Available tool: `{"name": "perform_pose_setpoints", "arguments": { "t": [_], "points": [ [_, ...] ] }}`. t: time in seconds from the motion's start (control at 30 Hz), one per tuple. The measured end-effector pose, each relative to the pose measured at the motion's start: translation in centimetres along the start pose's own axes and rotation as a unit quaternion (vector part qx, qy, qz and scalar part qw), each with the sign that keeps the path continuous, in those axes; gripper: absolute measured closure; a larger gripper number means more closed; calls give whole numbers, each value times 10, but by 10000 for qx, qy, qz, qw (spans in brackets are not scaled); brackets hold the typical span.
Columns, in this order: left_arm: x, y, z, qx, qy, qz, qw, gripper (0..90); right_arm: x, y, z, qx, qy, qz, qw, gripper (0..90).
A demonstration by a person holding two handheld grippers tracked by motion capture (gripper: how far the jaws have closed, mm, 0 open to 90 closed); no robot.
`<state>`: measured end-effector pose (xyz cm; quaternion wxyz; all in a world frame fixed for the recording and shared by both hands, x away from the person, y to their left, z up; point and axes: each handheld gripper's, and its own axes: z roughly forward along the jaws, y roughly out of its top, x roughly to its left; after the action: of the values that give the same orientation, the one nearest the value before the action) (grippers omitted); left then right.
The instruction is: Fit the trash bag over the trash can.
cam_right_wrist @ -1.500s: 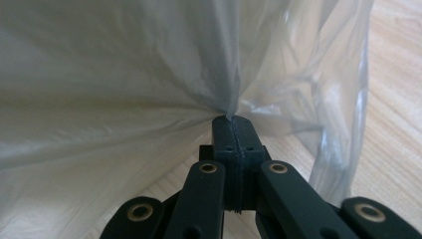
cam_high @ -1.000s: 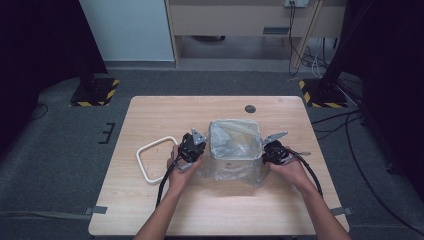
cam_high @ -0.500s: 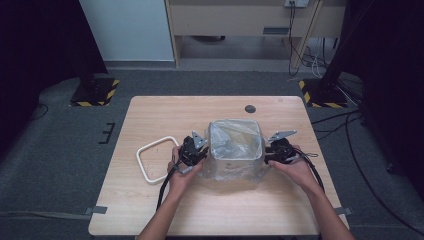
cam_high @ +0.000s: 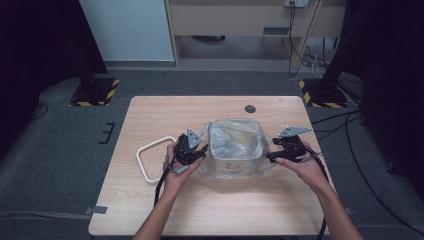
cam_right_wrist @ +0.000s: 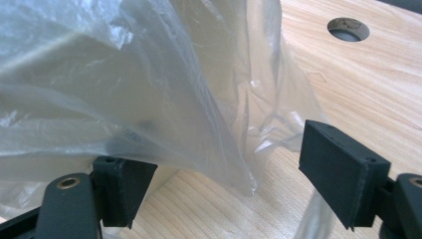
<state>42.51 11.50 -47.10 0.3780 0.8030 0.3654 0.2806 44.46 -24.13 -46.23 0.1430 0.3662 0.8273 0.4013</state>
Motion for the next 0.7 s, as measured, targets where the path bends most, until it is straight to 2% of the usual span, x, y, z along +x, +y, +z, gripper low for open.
{"name": "perform_pose_setpoints", "arguments": {
  "t": [0.23, 0.3, 0.33, 0.4, 0.53, 0.7],
  "points": [
    [0, 0, -6, 1, -13, 19, 10000, 475, -2, -4, -10, 50, 15, -49, 10000, 248],
    [-3, -2, -6, 62, -80, 62, 9999, 488, -3, -8, -12, 100, -1, -109, 9999, 296],
    [-4, -4, -6, 74, -66, 95, 9999, 490, -3, -10, -12, 127, 14, -111, 9999, 307],
    [-6, -6, -7, 120, -36, 177, 9998, 490, -2, -15, -13, 190, 19, -231, 9996, 386],
    [-5, -7, -14, 36, -32, 162, 9999, 490, 1, -23, -19, 212, 20, -344, 9992, 440],
    [-6, -5, -30, -95, -143, 199, 9997, 524, 4, -19, -39, -27, 15, -376, 9993, 599]
  ]
}}
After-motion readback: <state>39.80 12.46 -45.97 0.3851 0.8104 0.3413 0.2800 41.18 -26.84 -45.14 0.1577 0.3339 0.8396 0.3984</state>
